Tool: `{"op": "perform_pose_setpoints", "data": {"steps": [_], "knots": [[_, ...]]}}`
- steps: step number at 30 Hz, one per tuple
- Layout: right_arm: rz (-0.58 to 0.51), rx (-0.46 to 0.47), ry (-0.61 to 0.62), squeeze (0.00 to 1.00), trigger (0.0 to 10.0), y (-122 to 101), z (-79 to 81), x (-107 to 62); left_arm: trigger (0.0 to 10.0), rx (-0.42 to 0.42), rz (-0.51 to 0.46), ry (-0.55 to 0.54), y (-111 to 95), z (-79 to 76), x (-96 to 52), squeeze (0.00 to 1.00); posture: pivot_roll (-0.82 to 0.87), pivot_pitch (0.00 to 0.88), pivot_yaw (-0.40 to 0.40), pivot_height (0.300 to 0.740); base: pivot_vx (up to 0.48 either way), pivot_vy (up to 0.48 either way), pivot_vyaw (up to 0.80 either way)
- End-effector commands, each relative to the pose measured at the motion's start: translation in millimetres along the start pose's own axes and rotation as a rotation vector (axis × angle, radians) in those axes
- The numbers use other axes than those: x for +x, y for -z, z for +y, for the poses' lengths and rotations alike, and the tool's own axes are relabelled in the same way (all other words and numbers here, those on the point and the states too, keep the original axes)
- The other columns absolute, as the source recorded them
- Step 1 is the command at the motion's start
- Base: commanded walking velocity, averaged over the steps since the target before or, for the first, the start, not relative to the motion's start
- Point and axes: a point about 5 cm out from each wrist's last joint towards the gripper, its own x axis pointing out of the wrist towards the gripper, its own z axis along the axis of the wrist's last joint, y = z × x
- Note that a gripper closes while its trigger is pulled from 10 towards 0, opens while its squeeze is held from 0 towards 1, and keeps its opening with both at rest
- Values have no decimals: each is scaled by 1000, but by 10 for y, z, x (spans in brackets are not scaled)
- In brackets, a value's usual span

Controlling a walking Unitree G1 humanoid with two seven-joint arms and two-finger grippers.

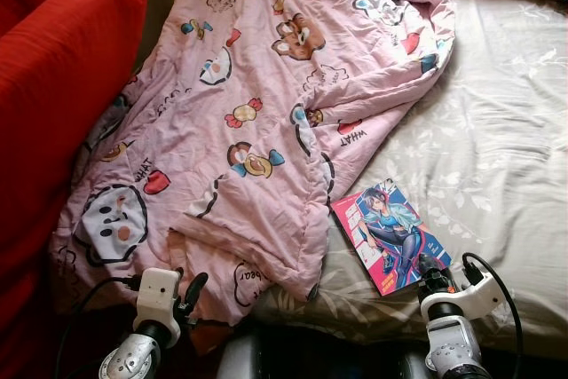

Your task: Clean up the room

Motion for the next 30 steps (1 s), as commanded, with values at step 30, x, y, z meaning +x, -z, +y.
{"op": "perform_pose_setpoints", "data": {"steps": [30], "knots": [[-80, -85, -61, 0, 0, -49, 55, -21, 10000, -21, 21, -27, 71, -68, 157, 0, 57, 275, 110, 616, 0, 0, 0]]}}
